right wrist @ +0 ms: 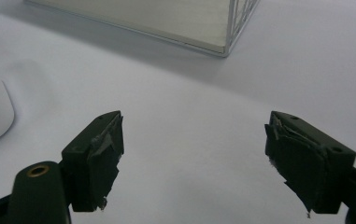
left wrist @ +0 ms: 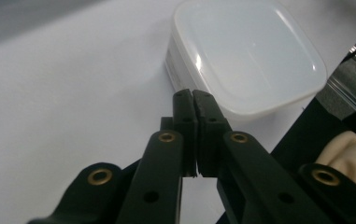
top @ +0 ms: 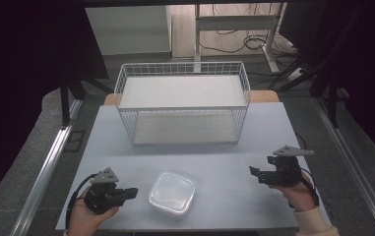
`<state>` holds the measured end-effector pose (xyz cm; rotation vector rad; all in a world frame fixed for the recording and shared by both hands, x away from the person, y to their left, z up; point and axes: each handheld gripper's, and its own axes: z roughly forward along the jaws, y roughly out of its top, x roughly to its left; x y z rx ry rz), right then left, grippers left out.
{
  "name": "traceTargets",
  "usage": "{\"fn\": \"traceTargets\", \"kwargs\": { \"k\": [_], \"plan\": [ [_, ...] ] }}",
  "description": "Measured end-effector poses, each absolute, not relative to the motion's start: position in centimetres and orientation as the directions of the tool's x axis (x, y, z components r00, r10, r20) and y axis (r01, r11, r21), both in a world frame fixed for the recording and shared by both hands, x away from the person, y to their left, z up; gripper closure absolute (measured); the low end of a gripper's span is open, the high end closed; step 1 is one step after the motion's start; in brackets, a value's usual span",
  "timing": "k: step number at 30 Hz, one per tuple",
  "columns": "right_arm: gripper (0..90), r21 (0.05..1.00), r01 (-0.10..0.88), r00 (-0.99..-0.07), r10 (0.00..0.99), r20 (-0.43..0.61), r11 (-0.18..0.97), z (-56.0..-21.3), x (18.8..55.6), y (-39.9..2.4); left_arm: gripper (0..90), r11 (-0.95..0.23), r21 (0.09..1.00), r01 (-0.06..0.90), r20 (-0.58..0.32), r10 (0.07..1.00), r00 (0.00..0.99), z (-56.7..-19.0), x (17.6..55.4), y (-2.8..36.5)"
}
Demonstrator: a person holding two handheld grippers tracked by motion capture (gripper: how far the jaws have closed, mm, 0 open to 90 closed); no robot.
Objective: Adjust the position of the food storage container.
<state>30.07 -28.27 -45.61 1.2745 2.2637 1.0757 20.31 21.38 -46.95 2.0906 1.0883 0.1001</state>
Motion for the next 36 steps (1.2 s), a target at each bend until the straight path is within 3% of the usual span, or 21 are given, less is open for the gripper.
{"fn": "traceTargets", "kwargs": {
  "k": [19,36],
  "plan": [
    [19.5,0.74,0.593,-0.545,0.835,0.079,0.317,-45.8,30.2,-28.2,89.8,-0.472,0.577,0.667,-0.296,0.64,0.709,-49.5,19.8,18.4],
    [19.5,0.737,0.596,-0.542,0.837,0.078,0.318,-45.9,30.2,-28.2,89.8,-0.481,0.569,0.667,-0.303,0.631,0.714,-49.9,20.8,17.2]
  ]
}}
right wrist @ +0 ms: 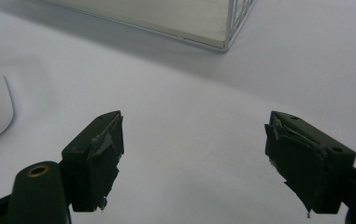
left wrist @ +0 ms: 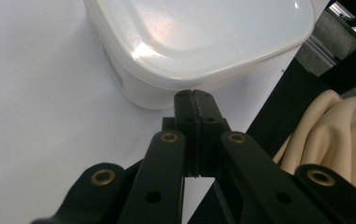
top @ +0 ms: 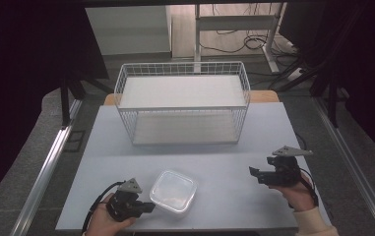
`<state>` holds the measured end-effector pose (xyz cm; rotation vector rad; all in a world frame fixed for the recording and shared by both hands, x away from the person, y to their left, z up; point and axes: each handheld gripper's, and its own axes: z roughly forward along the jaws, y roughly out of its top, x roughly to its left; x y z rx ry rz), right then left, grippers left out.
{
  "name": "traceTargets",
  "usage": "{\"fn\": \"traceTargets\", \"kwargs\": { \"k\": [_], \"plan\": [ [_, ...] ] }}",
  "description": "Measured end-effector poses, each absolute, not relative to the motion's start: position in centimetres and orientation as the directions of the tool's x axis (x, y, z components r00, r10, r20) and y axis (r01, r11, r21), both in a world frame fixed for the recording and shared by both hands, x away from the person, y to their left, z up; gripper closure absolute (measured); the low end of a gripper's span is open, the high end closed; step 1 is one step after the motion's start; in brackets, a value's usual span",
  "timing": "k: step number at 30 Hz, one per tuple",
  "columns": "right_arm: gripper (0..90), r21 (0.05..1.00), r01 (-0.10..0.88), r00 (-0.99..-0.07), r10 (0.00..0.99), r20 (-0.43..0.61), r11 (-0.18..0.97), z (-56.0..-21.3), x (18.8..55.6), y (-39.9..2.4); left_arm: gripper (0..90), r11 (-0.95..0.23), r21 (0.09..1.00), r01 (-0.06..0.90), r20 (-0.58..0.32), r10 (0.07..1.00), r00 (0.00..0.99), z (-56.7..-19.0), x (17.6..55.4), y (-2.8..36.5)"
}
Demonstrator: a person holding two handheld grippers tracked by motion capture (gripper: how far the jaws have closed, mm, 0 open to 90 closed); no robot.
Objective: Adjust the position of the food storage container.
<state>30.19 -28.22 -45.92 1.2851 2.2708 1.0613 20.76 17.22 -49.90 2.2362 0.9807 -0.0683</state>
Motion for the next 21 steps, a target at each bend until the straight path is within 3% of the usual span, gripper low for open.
{"fn": "traceTargets", "kwargs": {
  "k": [21],
  "plan": [
    [19.6,0.737,0.595,-0.543,0.836,0.077,0.319,-45.9,30.2,-28.2,89.8,-0.459,0.572,0.68,-0.301,0.653,0.694,-50.0,22.6,17.3]
  ]
}}
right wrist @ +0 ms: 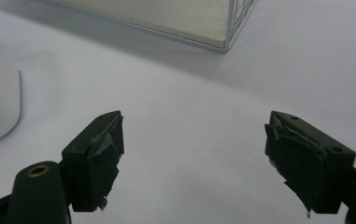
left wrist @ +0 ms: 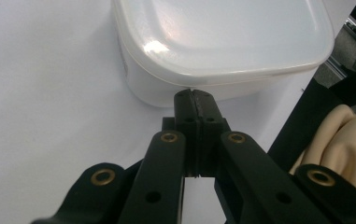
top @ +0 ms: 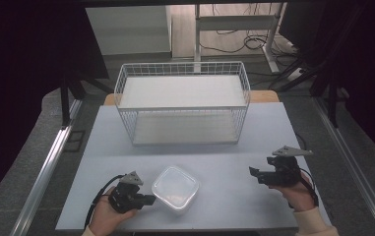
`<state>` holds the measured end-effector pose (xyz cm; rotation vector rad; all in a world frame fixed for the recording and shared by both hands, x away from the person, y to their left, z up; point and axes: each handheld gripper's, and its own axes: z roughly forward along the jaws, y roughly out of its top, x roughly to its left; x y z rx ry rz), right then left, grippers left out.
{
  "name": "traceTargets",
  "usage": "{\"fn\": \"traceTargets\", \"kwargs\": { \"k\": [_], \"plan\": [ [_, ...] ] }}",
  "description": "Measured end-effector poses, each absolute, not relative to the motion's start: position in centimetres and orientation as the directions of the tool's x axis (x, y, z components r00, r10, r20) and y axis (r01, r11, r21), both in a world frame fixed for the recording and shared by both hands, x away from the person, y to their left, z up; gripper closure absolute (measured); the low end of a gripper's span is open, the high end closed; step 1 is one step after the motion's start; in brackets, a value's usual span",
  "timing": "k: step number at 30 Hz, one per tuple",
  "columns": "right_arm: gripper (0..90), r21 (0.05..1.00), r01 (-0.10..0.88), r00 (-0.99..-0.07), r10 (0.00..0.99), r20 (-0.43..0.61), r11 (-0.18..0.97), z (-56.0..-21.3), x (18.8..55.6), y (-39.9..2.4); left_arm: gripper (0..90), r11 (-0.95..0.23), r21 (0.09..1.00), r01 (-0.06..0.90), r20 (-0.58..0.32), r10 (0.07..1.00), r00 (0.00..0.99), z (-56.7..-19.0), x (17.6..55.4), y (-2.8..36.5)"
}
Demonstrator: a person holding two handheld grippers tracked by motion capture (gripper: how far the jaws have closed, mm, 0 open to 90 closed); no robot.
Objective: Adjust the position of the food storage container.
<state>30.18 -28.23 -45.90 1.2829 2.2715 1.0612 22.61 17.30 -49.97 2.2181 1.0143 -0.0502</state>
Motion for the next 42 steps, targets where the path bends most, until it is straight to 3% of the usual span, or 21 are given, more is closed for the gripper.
{"fn": "traceTargets", "kwargs": {
  "k": [42],
  "plan": [
    [19.8,0.738,0.595,-0.542,0.837,0.076,0.318,-45.8,30.2,-28.3,89.8,-0.453,0.567,0.687,-0.279,0.68,0.678,-49.5,26.3,15.8]
  ]
}}
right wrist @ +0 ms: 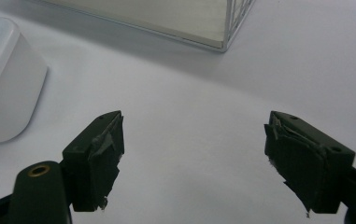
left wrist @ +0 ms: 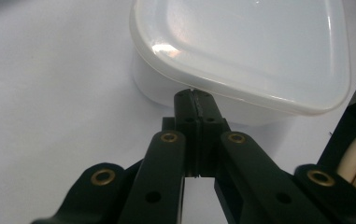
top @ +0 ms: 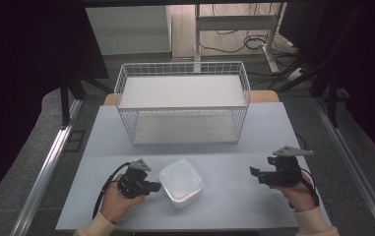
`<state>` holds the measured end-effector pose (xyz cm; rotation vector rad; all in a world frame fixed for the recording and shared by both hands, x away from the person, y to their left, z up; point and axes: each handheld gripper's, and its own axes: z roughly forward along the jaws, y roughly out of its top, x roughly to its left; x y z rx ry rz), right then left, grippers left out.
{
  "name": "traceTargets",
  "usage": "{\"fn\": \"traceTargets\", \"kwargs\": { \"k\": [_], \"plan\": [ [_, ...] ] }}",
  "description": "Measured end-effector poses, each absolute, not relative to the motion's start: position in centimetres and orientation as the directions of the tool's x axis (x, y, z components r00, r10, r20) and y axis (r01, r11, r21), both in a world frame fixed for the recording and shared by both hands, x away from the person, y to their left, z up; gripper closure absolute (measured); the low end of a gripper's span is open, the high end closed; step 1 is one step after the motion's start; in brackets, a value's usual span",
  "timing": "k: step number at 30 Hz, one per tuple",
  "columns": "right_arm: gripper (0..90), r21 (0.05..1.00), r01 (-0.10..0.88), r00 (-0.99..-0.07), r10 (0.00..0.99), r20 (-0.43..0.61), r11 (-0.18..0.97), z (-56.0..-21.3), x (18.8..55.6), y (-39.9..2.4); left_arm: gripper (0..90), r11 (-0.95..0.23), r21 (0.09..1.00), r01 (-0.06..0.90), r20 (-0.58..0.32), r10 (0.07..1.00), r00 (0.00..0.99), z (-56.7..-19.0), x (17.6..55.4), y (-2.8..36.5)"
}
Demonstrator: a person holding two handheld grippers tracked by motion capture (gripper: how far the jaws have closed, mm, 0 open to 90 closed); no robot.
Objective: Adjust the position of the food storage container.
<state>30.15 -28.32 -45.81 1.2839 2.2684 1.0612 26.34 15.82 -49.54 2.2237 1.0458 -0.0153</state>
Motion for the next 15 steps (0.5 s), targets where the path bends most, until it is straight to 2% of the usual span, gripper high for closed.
{"fn": "traceTargets", "kwargs": {
  "k": [15],
  "plan": [
    [19.9,0.74,0.592,-0.541,0.838,0.073,0.319,-45.8,30.1,-28.4,89.8,-0.448,0.568,0.691,-0.274,0.688,0.672,-49.5,28.3,14.0]
  ]
}}
